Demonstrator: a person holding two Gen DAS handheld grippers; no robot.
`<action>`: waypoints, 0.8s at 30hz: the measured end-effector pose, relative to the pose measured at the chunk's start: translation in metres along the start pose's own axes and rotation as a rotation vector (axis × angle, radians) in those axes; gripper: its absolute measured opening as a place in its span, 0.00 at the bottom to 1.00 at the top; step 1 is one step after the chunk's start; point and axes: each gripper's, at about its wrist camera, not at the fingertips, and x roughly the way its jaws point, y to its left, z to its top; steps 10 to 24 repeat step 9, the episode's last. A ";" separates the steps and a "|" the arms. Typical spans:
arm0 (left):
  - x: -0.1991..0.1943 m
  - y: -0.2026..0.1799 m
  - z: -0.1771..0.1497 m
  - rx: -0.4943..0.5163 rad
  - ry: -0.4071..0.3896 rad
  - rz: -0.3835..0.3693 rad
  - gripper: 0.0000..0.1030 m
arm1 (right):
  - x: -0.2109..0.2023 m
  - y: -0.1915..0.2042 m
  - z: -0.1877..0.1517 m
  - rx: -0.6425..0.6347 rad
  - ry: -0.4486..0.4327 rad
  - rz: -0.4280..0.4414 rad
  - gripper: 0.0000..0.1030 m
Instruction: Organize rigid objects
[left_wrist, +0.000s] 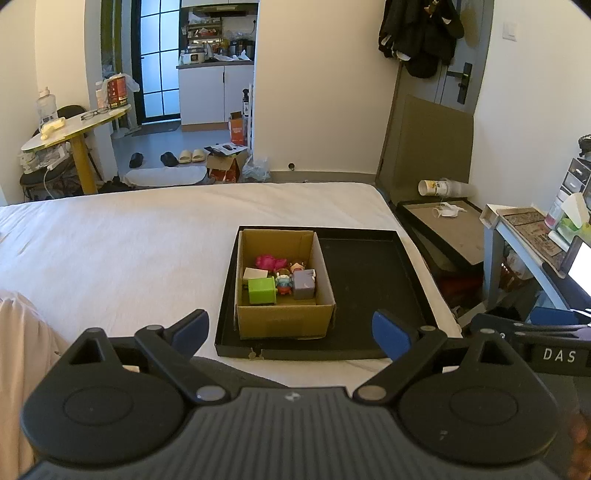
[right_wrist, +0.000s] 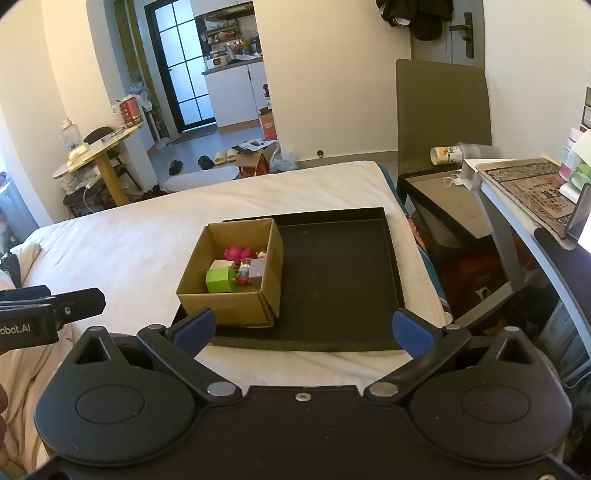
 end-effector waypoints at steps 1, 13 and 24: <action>0.000 -0.001 0.000 0.002 0.000 0.000 0.92 | 0.000 0.000 0.000 0.000 0.000 0.001 1.00; 0.000 -0.004 0.001 0.010 -0.015 0.010 0.92 | -0.002 0.002 0.003 -0.012 -0.023 0.020 1.00; 0.000 -0.004 0.001 0.010 -0.015 0.010 0.92 | -0.002 0.002 0.003 -0.012 -0.023 0.020 1.00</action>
